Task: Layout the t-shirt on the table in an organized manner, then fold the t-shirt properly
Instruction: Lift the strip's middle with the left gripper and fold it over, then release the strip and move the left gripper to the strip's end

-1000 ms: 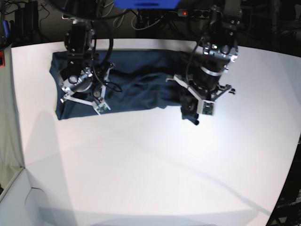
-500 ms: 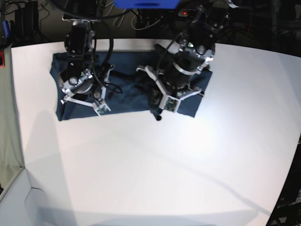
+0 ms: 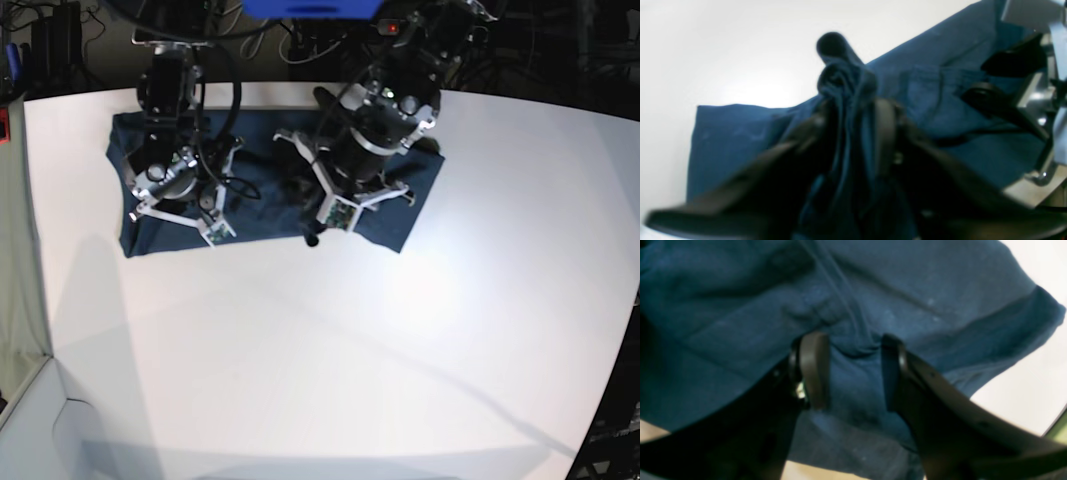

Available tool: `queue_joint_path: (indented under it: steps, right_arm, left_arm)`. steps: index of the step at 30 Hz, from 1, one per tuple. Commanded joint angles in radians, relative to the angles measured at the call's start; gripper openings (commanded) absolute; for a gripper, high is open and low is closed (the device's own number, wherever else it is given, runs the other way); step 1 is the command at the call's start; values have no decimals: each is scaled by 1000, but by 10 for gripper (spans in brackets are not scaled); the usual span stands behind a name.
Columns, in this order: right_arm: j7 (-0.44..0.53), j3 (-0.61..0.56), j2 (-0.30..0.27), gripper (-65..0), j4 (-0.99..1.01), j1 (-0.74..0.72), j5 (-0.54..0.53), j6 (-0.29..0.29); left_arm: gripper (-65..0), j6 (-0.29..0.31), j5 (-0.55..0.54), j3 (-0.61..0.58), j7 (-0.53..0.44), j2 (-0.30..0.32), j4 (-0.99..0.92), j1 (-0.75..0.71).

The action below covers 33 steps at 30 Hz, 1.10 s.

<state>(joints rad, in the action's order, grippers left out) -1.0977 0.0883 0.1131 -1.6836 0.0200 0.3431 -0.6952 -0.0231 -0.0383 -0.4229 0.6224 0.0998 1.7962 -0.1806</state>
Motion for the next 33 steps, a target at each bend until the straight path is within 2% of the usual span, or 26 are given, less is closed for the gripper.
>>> queue_joint_path:
  steps: [1, 8, 11, 15, 22, 27, 29, 33]
  right_arm:
    - [6, -3, 0, -381, -8, -10, -5, -3]
    - [6, -3, 0, -381, -8, -10, -5, -3]
    - [6, -3, 0, -381, -8, -10, -5, -3]
    - [6, -3, 0, -381, -8, -10, -3, -3]
    - [3, -3, -2, -381, -8, -27, -2, -3]
    - [3, -3, -2, -381, -8, -30, -2, -3]
    - [3, -3, -2, -381, -8, -30, -2, -3]
    - [4, -3, -2, -381, -8, -30, -2, -3]
  left_arm:
    - [-374, -1, -10, -1, -28, -4, 24, 6]
    - [-135, 2, -12, 3, -98, -2, 133, -24]
    - [-76, 4, -12, 8, -103, 7, 175, -32]
    - [-75, 4, -12, 62, -103, 42, 175, -41]
    - [-75, 5, -12, 263, -98, 39, 107, -55]
    - [-75, 7, -12, 273, -98, 45, 64, -66]
    - [-99, 7, -12, 275, -103, 47, 44, -75]
    - [-204, 7, -12, 276, -105, 48, -66, -66]
